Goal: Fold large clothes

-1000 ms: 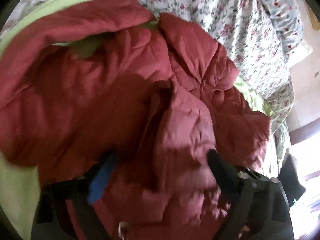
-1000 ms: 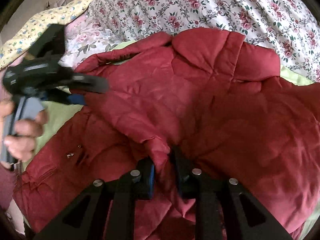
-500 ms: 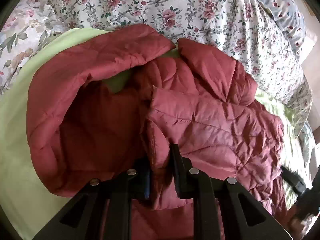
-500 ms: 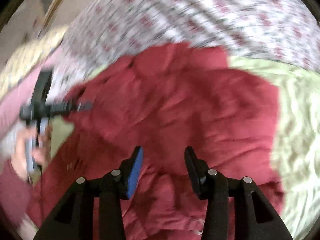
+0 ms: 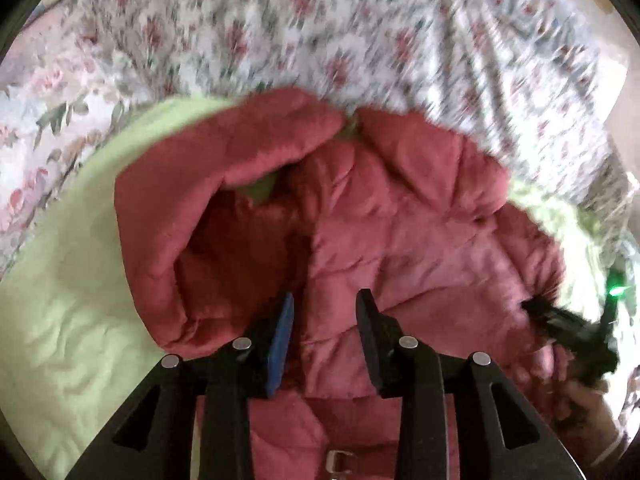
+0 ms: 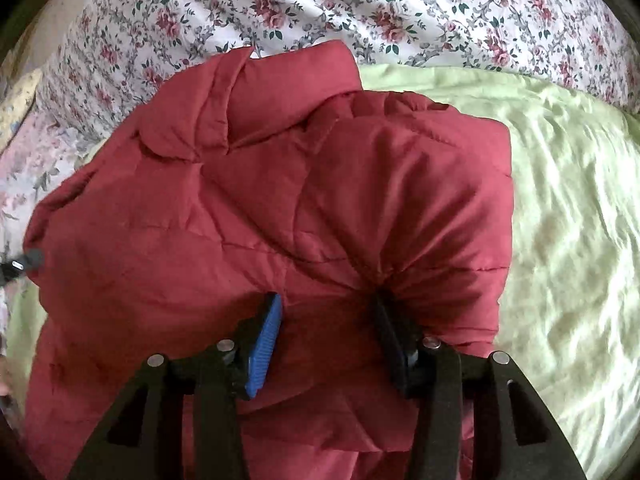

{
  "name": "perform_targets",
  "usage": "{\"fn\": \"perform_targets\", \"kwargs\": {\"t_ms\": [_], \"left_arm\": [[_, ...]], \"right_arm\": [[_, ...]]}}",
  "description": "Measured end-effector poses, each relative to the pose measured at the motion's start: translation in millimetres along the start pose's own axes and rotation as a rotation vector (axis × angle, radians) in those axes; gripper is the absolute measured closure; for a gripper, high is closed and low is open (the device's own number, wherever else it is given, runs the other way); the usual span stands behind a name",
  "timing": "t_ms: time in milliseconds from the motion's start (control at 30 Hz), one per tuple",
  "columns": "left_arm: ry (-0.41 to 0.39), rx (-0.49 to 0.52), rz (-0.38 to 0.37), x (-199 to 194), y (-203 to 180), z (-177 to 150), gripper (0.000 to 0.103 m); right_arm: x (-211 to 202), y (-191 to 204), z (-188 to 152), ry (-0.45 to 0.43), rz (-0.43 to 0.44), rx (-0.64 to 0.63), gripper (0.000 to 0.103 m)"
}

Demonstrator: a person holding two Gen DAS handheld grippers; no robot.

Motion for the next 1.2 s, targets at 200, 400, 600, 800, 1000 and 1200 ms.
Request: {"fn": "perform_targets", "kwargs": {"t_ms": [200, 400, 600, 800, 1000, 1200], "left_arm": [[0.012, 0.069, -0.067, 17.2, -51.2, -5.4, 0.059], [0.146, 0.113, 0.060, 85.4, -49.2, -36.9, 0.058], [0.172, 0.083, 0.031, 98.9, -45.5, -41.3, 0.058], [0.154, 0.112, 0.039, 99.6, -46.2, -53.3, 0.058], [0.140, 0.114, 0.019, 86.8, -36.9, -62.2, 0.058], [0.134, 0.132, 0.041, 82.5, -40.0, -59.7, 0.058]], "right_arm": [[1.8, 2.4, -0.8, 0.001, -0.018, -0.034, 0.050], [1.8, 3.2, -1.4, -0.014, -0.009, -0.037, 0.050], [-22.3, 8.7, 7.9, -0.071, 0.007, -0.018, 0.049], [-25.1, -2.9, 28.6, -0.100, -0.053, -0.029, 0.047], [4.9, -12.7, 5.5, -0.033, -0.061, -0.041, 0.046], [7.0, -15.1, 3.1, -0.030, -0.061, -0.038, 0.046]]}}
Point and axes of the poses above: each gripper's, at about its wrist camera, not at the fingertips, and x roughly the way its jaws point, y to its left, z to its top, the point moved 6 cm from there along x, roughly the way its jaws point, and after that the axes turned 10 degrees about -y, right-handed, at the moved point
